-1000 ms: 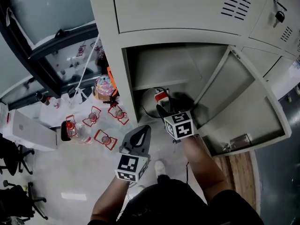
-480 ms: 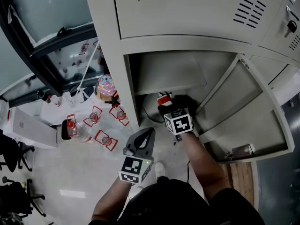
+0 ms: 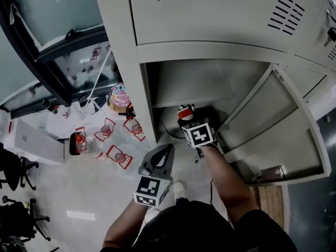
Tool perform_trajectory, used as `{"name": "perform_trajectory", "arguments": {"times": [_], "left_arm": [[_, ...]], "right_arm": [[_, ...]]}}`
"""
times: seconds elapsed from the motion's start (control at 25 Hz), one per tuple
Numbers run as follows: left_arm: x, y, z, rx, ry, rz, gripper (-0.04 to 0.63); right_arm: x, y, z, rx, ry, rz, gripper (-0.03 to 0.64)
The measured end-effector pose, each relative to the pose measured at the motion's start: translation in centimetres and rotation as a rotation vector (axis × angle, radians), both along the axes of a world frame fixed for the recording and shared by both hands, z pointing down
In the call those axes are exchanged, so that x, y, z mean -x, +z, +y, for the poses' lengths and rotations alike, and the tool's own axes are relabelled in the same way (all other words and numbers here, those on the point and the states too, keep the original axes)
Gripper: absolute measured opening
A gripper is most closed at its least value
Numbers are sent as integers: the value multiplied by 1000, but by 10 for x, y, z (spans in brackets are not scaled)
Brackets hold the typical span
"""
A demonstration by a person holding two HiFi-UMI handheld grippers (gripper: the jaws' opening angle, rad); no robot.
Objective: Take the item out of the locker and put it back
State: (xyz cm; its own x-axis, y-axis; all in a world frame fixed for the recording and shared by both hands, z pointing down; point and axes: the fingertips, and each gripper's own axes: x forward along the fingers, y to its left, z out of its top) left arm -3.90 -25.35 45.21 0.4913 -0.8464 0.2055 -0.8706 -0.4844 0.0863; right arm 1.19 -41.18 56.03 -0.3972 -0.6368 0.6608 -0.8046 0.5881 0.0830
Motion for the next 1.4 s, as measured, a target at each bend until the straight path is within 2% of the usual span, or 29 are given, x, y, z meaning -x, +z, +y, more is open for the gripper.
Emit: {"name": "perform_trajectory", "arguments": {"times": [0.28, 0.36, 0.76, 0.96, 1.4], "left_arm": [[-1, 2, 0, 5, 0, 4, 3], [-1, 2, 1, 5, -3, 5, 3], [2, -4, 13, -7, -8, -1, 3], [9, -6, 25, -6, -19, -4, 3], [26, -5, 55, 5, -27, -10, 3]], "right_arm": [[0, 6, -2, 119, -2, -29, 307], [0, 6, -2, 127, -2, -29, 310], [2, 2, 3, 49, -28, -4, 275], [3, -4, 7, -37, -33, 12, 272], [3, -25, 34, -124, 7, -52, 272]]}}
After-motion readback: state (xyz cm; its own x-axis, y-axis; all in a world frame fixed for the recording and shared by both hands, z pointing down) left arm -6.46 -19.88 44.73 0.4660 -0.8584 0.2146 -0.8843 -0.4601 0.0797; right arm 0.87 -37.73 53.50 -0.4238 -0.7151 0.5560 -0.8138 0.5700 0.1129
